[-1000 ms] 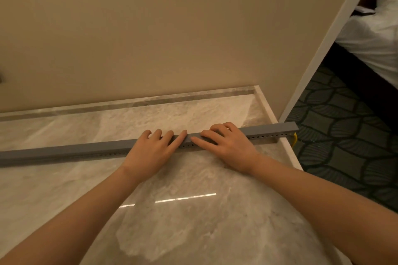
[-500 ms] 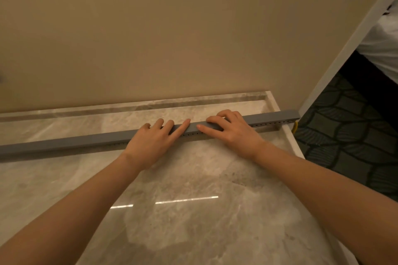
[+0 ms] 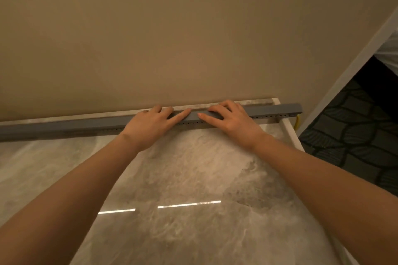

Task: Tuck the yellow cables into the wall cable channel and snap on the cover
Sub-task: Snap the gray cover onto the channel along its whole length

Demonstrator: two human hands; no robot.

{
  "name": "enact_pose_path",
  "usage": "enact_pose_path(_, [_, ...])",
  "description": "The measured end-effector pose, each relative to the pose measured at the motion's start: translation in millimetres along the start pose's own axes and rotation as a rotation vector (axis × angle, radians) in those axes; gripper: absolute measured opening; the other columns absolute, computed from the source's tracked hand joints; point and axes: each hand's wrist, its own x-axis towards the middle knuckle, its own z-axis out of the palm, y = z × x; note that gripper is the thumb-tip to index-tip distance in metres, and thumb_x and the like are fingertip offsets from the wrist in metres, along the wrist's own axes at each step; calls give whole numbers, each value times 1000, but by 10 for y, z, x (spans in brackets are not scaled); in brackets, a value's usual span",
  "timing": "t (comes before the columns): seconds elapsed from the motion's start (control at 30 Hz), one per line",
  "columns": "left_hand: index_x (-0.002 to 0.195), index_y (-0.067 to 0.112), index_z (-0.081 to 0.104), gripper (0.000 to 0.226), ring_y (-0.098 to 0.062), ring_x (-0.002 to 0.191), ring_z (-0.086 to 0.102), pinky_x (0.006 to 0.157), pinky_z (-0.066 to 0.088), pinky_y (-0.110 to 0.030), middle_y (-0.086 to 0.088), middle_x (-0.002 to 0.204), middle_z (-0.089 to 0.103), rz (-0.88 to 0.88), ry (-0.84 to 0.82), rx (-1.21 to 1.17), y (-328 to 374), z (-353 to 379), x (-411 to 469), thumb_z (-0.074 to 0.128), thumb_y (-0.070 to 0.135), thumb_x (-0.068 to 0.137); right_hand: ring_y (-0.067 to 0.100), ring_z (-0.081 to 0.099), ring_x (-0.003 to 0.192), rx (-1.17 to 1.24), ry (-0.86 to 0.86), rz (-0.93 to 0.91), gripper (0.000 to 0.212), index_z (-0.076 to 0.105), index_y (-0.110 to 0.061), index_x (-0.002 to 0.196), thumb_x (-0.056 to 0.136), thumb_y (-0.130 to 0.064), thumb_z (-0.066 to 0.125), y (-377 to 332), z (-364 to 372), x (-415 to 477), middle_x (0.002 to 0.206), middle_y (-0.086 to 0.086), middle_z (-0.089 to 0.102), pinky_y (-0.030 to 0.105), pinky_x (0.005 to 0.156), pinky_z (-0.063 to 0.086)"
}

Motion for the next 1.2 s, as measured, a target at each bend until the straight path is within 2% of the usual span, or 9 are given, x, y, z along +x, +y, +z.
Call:
enact_pose_path(0.13, [145,32,-16,90,-23,100,43,58,34,-31,-1,121,43,-18,-4,-17,-41,33,71,45,1,86,41,58,96,18,-74,35,65,58,-11,126,68,18,64,55,-9,71,114,23,62,52,75,50])
enact_pose_path(0.4, [145,34,-14,85,-26,105,46,65,34,-32,-5,122,44,-105,-31,-12,36,33,103,41,3,88,37,51,110,6,-193,121,68,48,-14,135,74,15,59,43,7,126,124,20,56,47,87,43])
enact_pose_path(0.47, [146,33,-9,83,-27,108,45,72,40,-33,-6,124,43,-156,-58,-13,75,13,92,44,5,89,33,47,115,-20,-231,160,67,40,-16,140,79,10,54,15,24,133,129,16,51,44,92,37])
enact_pose_path(0.53, [147,32,-4,77,-27,113,43,87,42,-37,-6,128,41,-221,-93,-57,100,-20,51,44,12,91,31,45,116,-43,-249,195,64,36,-18,141,83,3,50,-43,30,148,130,13,49,42,94,34])
enact_pose_path(0.6, [148,31,1,71,-28,120,39,98,37,-41,-6,134,38,-283,-119,-124,114,-35,-14,44,21,92,31,45,117,-42,-250,242,55,38,-18,141,87,-7,48,-111,24,173,131,12,50,41,96,33])
enact_pose_path(0.73, [148,29,6,68,-27,132,28,106,30,-44,-5,147,26,-399,-150,-238,181,-81,-186,46,30,92,28,42,121,-22,-257,239,46,41,-17,137,91,-19,44,-262,3,231,134,8,49,38,101,29])
enact_pose_path(0.83, [148,29,9,68,-27,137,23,110,26,-46,-5,152,20,-478,-195,-295,228,-124,-356,48,33,92,25,41,123,7,-285,186,44,41,-18,136,93,-25,42,-429,7,341,134,5,49,37,102,28])
enact_pose_path(1.0, [147,28,15,64,-27,136,25,109,28,-47,-4,152,22,-580,-184,-320,19,-111,-833,48,33,92,25,43,121,43,-315,111,41,44,-19,133,93,-32,45,-908,45,809,132,4,51,38,99,32])
enact_pose_path(1.2, [144,26,24,58,-27,135,28,108,28,-45,-7,151,25,-592,-189,-304,-557,78,-1596,46,35,92,27,46,117,24,-322,140,37,48,-18,127,94,-32,43,-1804,198,1375,127,6,54,38,95,34])
